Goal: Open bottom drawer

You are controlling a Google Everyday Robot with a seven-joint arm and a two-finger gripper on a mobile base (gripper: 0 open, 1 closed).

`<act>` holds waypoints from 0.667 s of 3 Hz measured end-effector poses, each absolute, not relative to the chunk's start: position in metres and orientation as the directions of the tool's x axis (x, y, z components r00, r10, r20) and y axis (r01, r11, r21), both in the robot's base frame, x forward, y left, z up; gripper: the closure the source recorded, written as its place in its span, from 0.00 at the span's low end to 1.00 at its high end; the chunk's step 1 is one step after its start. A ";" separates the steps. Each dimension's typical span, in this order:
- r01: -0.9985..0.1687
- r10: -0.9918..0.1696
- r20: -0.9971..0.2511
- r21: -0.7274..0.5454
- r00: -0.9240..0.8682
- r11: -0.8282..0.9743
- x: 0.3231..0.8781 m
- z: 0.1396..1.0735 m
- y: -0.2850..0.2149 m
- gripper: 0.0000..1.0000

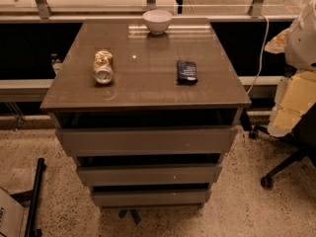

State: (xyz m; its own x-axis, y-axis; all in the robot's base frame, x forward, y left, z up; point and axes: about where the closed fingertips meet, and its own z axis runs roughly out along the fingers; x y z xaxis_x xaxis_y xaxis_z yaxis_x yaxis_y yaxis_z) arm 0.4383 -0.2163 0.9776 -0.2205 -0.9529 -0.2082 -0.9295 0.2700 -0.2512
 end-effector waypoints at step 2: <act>-0.930 -0.947 -0.257 -0.261 -0.193 0.260 0.435 0.959 -0.212 0.00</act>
Offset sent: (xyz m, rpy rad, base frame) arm -0.0083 0.0087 -0.0467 0.1081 -0.0388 0.0540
